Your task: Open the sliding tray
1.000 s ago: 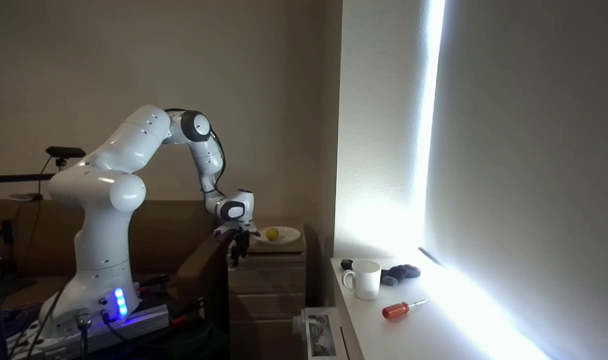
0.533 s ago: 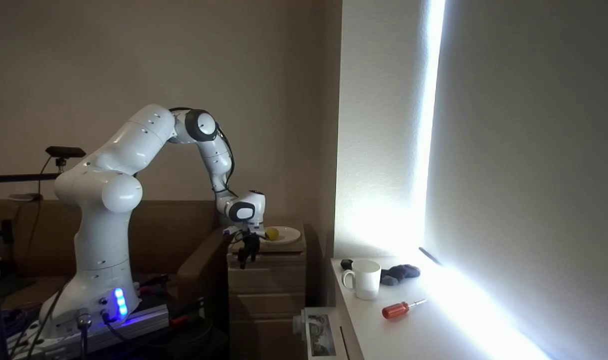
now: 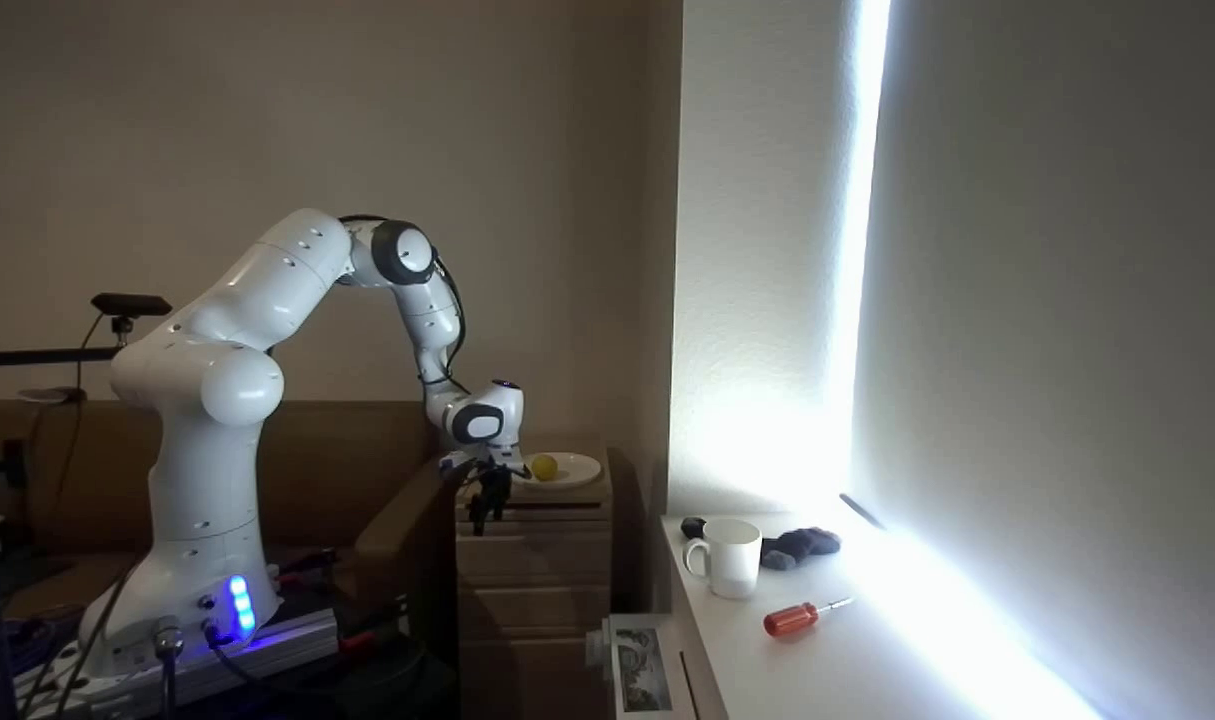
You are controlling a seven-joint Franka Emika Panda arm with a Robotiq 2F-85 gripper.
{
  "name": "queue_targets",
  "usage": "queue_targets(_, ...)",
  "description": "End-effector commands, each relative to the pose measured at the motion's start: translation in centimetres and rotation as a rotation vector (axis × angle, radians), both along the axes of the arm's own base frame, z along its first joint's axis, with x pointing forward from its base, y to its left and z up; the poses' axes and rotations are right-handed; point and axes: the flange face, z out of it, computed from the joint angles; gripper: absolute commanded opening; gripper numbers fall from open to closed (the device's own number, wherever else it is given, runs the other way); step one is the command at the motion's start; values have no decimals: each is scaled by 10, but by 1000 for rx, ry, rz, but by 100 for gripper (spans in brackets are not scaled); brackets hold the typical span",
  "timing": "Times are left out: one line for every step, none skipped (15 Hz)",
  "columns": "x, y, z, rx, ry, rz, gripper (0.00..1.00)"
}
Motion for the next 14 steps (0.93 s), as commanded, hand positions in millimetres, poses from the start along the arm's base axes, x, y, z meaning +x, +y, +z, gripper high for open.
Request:
queue_targets(-10,31,-9,-23,-63,114,100)
queue_targets(-12,41,-11,-43,-98,147,100)
queue_targets(-13,49,-11,-68,-145,180,100)
queue_targets(-15,56,-13,-82,-181,209,100)
queue_targets(-17,60,-15,-96,-210,229,100)
queue_targets(-20,59,-16,-108,-229,244,100)
queue_targets(-23,60,-18,-118,-249,252,100)
queue_targets(-25,61,-20,-126,-270,257,100)
queue_targets(-29,61,-20,-135,-283,263,100)
queue_targets(-32,62,-17,-140,-291,267,100)
queue_targets(-35,61,-13,-143,-305,269,100)
queue_targets(-36,61,-10,-148,-313,271,100)
queue_targets(-38,61,-9,-153,-312,269,100)
queue_targets(-38,60,-7,-152,-303,271,100)
